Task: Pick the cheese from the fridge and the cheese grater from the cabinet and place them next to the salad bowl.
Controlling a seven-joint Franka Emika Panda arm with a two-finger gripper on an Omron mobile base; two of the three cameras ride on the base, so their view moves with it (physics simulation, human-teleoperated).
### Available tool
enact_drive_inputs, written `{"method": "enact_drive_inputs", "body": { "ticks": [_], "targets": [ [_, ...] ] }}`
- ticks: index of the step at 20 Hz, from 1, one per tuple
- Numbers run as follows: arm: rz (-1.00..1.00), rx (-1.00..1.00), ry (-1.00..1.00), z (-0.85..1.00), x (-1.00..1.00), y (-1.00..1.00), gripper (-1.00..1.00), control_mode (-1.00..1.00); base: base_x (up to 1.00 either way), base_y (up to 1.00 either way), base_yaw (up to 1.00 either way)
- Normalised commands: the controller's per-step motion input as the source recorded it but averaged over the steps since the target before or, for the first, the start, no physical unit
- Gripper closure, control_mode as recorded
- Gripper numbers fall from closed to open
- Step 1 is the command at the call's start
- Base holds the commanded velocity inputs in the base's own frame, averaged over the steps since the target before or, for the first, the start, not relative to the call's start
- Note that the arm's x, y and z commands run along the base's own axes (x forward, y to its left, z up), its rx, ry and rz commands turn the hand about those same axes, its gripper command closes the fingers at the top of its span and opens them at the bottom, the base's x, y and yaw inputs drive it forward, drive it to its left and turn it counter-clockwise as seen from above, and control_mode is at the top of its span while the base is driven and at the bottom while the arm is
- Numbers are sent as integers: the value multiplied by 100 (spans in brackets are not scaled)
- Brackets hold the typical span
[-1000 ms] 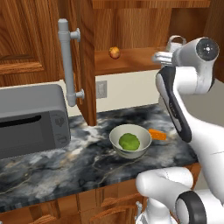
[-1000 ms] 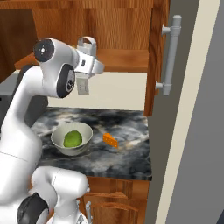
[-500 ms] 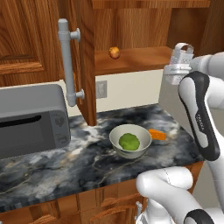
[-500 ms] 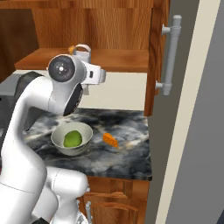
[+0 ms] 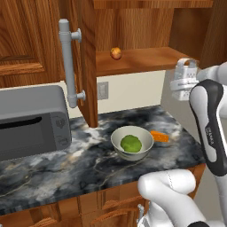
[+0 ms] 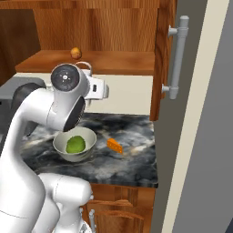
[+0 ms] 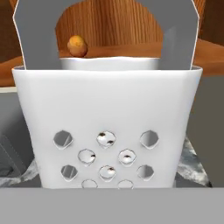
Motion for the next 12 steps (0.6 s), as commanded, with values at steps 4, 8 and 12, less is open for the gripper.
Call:
{"method": "enact_drive_inputs", "body": {
  "ticks": [4, 8, 12],
  "targets": [
    [4, -7, 18, -36, -25, 0, 100, -100, 0, 0, 0],
    [4, -5, 19, -49, -20, 0, 100, -100, 0, 0, 0],
    [5, -2, 3, -72, -7, 0, 100, -100, 0, 0, 0]
  ]
}}
